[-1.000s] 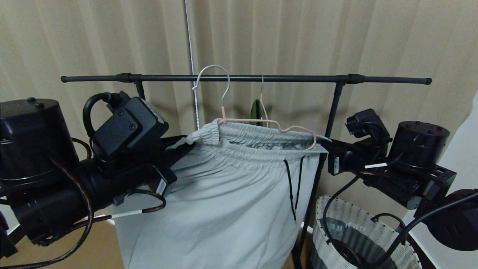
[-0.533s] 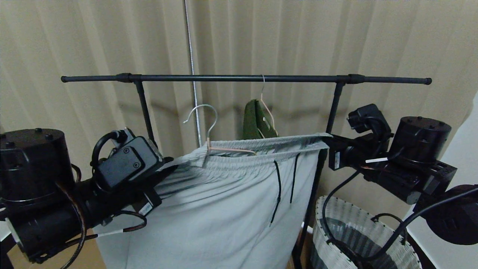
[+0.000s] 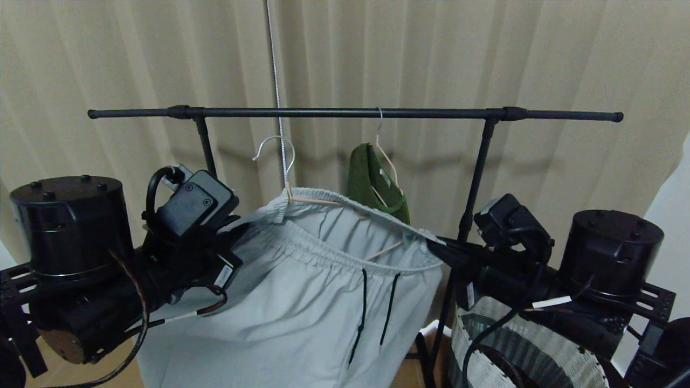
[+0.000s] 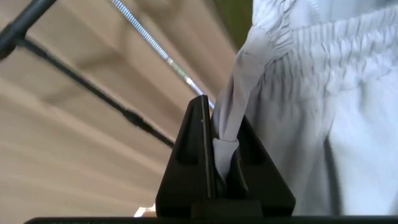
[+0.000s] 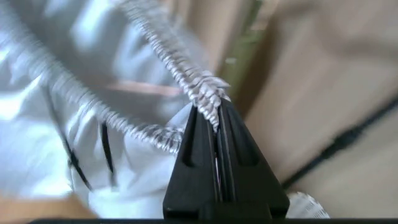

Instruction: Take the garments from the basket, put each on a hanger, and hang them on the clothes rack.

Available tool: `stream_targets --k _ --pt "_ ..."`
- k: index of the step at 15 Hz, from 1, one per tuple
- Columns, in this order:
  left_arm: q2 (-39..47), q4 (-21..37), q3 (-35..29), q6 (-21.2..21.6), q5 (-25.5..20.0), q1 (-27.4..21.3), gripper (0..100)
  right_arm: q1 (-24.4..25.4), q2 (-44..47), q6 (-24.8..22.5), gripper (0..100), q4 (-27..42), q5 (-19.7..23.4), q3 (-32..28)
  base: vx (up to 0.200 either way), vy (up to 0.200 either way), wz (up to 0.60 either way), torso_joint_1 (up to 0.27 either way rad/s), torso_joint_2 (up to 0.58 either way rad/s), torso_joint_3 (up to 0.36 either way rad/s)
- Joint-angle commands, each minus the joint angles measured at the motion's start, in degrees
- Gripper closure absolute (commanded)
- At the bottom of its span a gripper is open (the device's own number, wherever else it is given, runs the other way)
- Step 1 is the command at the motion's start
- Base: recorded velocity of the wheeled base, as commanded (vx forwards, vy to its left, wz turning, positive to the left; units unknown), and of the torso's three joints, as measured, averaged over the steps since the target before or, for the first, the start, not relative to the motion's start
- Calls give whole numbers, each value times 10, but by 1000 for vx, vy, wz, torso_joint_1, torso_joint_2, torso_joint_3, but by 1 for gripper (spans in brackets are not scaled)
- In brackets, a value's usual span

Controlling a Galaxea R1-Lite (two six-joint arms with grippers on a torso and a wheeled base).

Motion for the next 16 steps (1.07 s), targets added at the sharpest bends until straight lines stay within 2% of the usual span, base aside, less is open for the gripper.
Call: stream_targets --k 1,5,6,9,12,16 --pt "4 -2 -3 -5 -1 -9 100 25 -22 -3 100 0 5 6 0 0 0 0 0 0" --pt "4 -1 -16 -32 -1 -31 100 36 -14 -6 100 1 10 7 0 0 0 0 0 0" --pt "4 -1 -17 -32 -1 -31 100 36 -15 -7 0 1 10 8 0 0 0 0 0 0" --pt "5 -13 -16 -33 -1 -31 100 31 -21 -13 0 1 9 18 0 0 0 0 0 0" --pt "5 -14 -17 -32 -2 -31 100 -25 -29 -81 0 1 11 22 0 0 0 0 0 0" --pt "28 -26 -16 -32 -2 -40 100 -31 -45 -123 0 2 19 -5 0 0 0 0 0 0"
